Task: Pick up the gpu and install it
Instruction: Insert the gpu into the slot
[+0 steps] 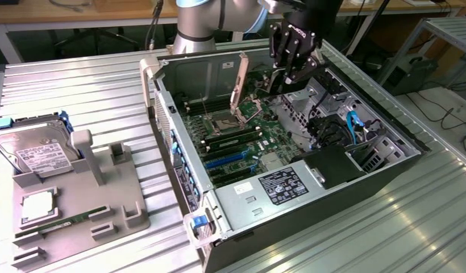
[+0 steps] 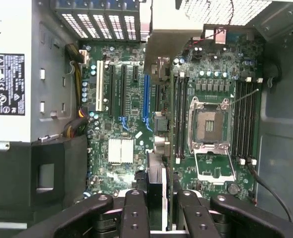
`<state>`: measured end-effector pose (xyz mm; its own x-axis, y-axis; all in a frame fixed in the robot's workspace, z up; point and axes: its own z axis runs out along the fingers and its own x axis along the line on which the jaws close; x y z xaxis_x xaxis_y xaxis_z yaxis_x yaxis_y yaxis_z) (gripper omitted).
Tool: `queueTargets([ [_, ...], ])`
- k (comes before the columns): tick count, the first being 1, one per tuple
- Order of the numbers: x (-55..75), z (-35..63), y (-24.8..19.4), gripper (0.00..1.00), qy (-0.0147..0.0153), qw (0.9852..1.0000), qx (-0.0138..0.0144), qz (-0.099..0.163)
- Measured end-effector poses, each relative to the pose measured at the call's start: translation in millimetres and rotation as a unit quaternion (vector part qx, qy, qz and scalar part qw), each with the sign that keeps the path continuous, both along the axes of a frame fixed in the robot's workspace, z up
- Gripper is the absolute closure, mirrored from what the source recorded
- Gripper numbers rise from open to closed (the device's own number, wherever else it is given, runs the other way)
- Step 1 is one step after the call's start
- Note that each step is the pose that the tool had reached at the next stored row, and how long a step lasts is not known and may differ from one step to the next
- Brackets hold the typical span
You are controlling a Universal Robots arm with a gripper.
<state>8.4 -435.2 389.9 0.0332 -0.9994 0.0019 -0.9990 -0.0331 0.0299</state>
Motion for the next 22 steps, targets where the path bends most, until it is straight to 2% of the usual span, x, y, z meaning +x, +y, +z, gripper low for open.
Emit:
queueTargets([
  [2, -0.8, -3.6, 0.4, 0.73, 0.0000, 1.0000, -0.0001, 0.000],
  [3, -2.0, -7.5, 1.1, 0.73, 0.0000, 1.0000, -0.0001, -0.008],
  [7, -2.4, -12.6, 2.0, 0.73, -0.0003, 0.9997, -0.0002, -0.023],
  [10, -4.0, -14.2, 5.8, 0.73, -0.0060, 0.9997, 0.0000, -0.023],
  [13, -6.0, -16.1, 6.7, 0.73, -0.0136, 0.9997, 0.0003, -0.022],
  [17, -15.5, -19.7, 7.5, 0.73, -0.0218, 0.9995, 0.0004, -0.022],
  [18, -20.5, -20.9, 7.9, 0.73, -0.0225, 0.9995, 0.0004, -0.022],
  [22, -36.9, -29.3, 8.9, 0.73, -0.0227, 0.9995, 0.0005, -0.022],
])
